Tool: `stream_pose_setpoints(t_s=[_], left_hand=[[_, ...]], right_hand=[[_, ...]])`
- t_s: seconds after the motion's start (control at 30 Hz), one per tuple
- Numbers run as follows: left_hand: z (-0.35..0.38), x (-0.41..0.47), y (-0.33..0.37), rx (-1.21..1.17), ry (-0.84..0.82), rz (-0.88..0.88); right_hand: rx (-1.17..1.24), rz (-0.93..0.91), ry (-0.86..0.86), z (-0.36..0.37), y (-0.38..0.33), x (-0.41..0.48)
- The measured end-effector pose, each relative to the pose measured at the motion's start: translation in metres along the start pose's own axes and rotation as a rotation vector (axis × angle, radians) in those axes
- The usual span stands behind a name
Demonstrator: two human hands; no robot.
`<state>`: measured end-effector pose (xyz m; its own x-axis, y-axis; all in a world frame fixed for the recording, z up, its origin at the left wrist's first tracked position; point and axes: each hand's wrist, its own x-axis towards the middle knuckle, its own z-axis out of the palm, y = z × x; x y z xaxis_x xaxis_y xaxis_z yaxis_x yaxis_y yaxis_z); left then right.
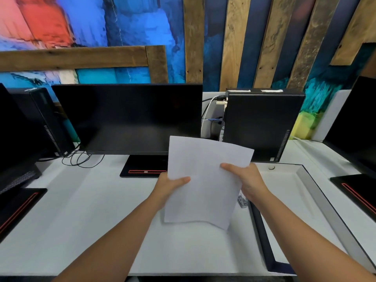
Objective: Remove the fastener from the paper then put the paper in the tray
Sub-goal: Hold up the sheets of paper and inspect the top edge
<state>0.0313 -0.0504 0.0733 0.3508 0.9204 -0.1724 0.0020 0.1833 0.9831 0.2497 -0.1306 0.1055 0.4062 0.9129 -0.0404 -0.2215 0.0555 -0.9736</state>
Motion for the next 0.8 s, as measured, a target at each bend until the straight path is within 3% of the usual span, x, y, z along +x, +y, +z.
stream_pose_setpoints(t_s=[0.23,0.8], left_hand=[[-0.001,-0.004,-0.010,-0.021,0.065,-0.030],[0.019,-0.005,-0.034,0.027,0.120,-0.049]], right_hand=[[-0.140,0.057,0.013,0.006,0.018,-0.011],[-0.166,0.074,0.066,-0.001,0.018,-0.010]])
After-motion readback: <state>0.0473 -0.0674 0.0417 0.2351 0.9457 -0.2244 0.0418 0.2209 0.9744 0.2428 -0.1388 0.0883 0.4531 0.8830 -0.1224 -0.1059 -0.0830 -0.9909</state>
